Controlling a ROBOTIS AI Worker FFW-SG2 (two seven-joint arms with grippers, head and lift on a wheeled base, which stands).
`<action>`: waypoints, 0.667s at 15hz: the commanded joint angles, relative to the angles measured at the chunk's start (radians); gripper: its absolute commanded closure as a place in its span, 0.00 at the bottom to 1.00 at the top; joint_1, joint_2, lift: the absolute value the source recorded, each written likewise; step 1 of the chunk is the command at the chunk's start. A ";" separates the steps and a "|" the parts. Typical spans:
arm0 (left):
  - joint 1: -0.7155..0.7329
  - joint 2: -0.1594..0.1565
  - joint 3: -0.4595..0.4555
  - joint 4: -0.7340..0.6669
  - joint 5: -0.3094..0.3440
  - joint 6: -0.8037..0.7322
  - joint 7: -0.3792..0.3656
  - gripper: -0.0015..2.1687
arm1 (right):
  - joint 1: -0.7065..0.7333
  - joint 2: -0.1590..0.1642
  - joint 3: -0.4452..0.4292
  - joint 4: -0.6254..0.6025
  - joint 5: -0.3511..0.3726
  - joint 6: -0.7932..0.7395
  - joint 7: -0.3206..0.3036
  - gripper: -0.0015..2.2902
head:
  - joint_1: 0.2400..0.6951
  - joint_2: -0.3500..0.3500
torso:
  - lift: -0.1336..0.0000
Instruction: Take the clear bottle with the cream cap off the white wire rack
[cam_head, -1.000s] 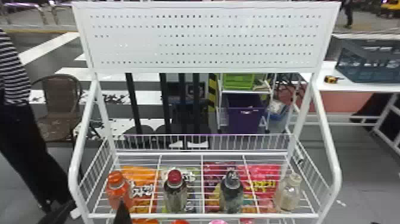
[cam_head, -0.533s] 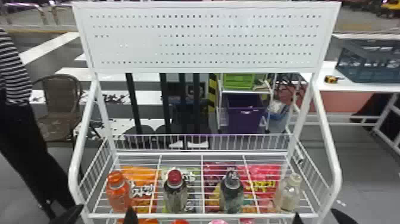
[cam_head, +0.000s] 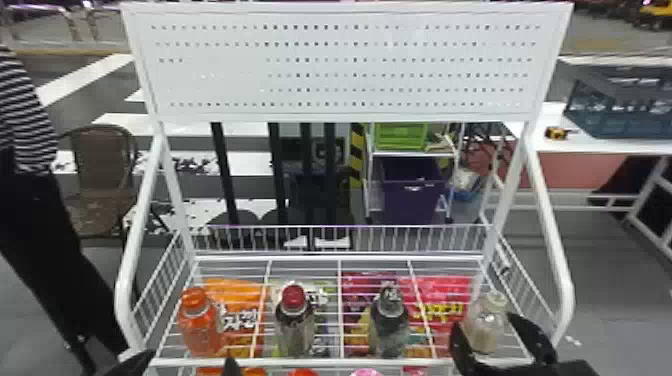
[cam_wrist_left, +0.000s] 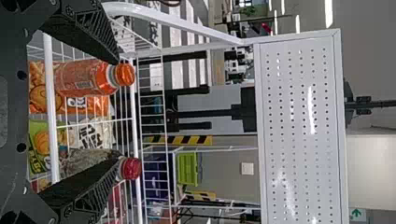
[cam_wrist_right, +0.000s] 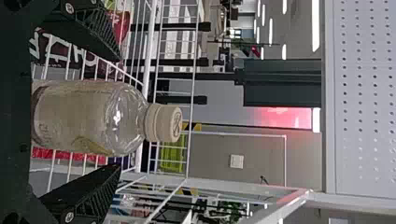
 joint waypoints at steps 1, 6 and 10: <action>-0.007 0.001 -0.004 0.002 0.000 0.016 -0.001 0.07 | -0.053 0.001 0.013 0.034 0.027 0.046 -0.013 0.06 | 0.57 0.50 | 1.00; -0.011 0.012 -0.004 -0.002 0.002 0.031 -0.001 0.07 | -0.021 0.001 0.034 -0.054 0.030 0.126 -0.090 0.79 | 0.57 0.50 | 1.00; -0.011 0.017 -0.015 -0.002 0.000 0.028 -0.004 0.07 | 0.063 0.001 0.036 -0.239 0.025 0.172 -0.090 0.79 | 0.57 0.50 | 1.00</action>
